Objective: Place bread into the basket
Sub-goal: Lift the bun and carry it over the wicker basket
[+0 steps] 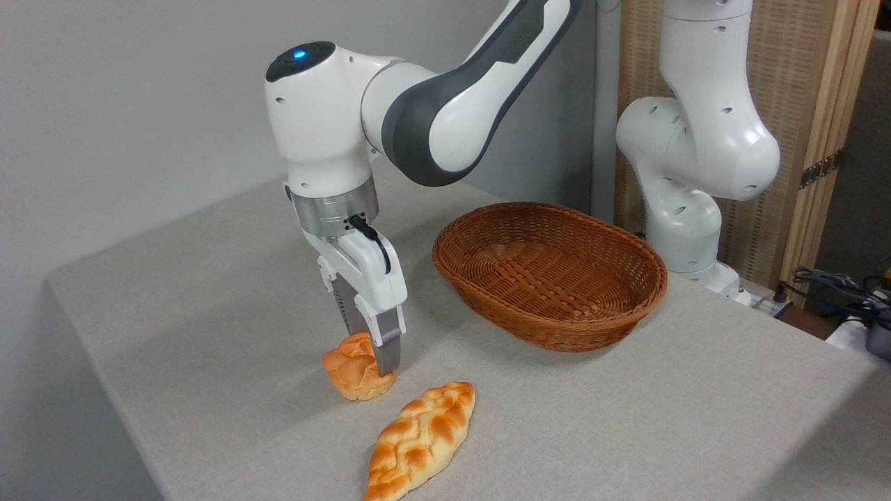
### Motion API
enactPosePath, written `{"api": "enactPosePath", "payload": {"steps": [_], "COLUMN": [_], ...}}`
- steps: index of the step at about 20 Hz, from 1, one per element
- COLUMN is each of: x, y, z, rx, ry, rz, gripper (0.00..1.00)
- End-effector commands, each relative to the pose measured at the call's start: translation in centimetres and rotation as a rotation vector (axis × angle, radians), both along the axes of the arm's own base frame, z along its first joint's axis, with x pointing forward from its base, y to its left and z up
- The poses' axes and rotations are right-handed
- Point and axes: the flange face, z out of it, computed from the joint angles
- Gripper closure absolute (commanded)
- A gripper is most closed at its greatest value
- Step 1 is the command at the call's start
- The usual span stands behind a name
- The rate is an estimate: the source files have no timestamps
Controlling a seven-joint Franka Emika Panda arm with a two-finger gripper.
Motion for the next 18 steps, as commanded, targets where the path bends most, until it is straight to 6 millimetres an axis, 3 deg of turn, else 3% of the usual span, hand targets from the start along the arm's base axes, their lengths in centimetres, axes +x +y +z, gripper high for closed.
{"api": "enactPosePath", "payload": {"steps": [1,5,9,15,17,18], "x": [0.2,0.3,-1.0,-6.9,-9.8,-12.2], "y": [0.4,0.8,1.3,2.3,2.4,1.6], "z": [-0.1,0.9,4.5,11.5,13.6,14.4], "rx": [-0.007,-0.014,-0.022,-0.016,-0.013,-0.001], "ry": [-0.013,-0.03,-0.054,0.022,0.074,0.123], "rz": [0.001,0.011,0.018,-0.067,-0.129,-0.198], "gripper": [0.76,0.8,0.8,0.81,0.8,0.78]}}
